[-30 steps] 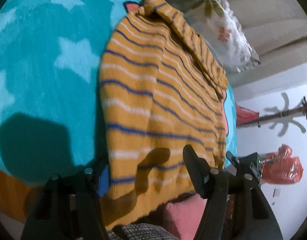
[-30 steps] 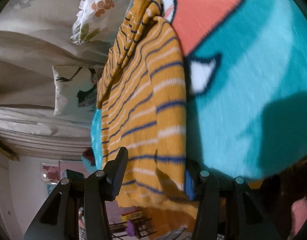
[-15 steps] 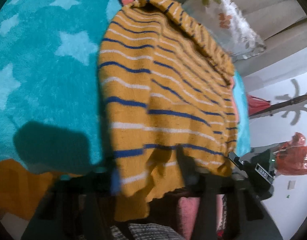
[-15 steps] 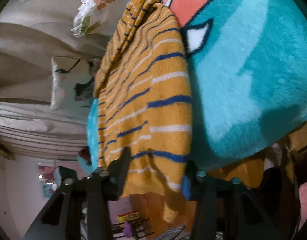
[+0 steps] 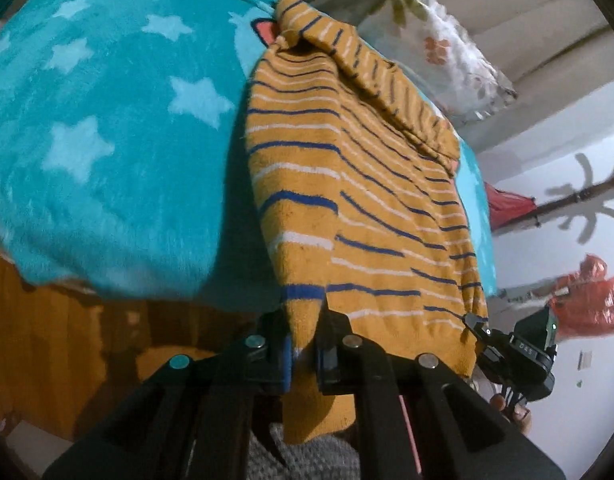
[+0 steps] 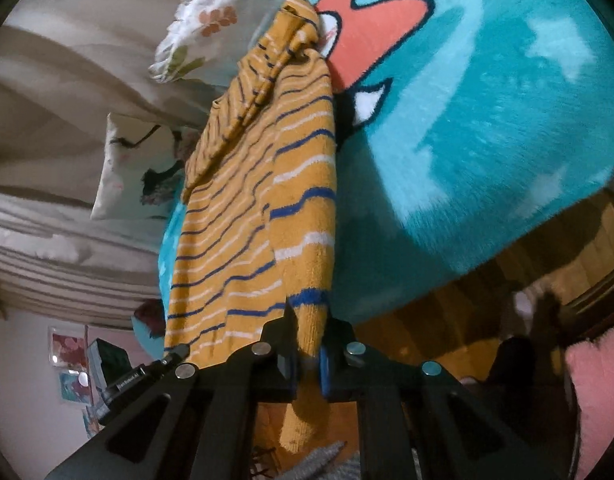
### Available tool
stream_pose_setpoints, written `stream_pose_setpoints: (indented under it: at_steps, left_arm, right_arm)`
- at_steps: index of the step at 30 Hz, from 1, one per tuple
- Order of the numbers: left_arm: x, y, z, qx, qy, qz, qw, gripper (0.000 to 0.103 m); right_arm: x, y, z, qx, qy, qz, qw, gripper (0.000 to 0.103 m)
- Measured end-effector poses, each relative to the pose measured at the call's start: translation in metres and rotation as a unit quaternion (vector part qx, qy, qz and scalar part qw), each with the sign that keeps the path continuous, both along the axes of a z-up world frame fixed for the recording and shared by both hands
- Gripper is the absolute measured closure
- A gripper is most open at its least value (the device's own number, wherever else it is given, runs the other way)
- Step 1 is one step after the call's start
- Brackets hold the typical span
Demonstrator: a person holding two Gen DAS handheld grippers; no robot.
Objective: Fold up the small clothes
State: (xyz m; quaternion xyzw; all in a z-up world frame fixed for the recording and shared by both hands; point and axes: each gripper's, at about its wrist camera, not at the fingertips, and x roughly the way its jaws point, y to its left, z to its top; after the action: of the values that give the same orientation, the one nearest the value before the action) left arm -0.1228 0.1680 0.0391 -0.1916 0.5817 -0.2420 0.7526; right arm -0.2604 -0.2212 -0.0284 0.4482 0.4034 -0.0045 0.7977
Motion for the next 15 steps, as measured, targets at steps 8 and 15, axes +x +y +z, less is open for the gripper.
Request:
stream_pose_setpoints:
  at_steps: [8,15]
  left_arm:
    - [-0.017,0.017,-0.026,-0.003,0.038,0.006,0.9993,0.095]
    - [-0.005,0.016,-0.005,-0.006,0.007,0.015,0.9998,0.095]
  right_arm:
    - [-0.032,0.011,-0.010,0.000,0.032,-0.002,0.999,0.095]
    - [-0.009,0.016,0.011,-0.030,0.026,0.030,0.999,0.095]
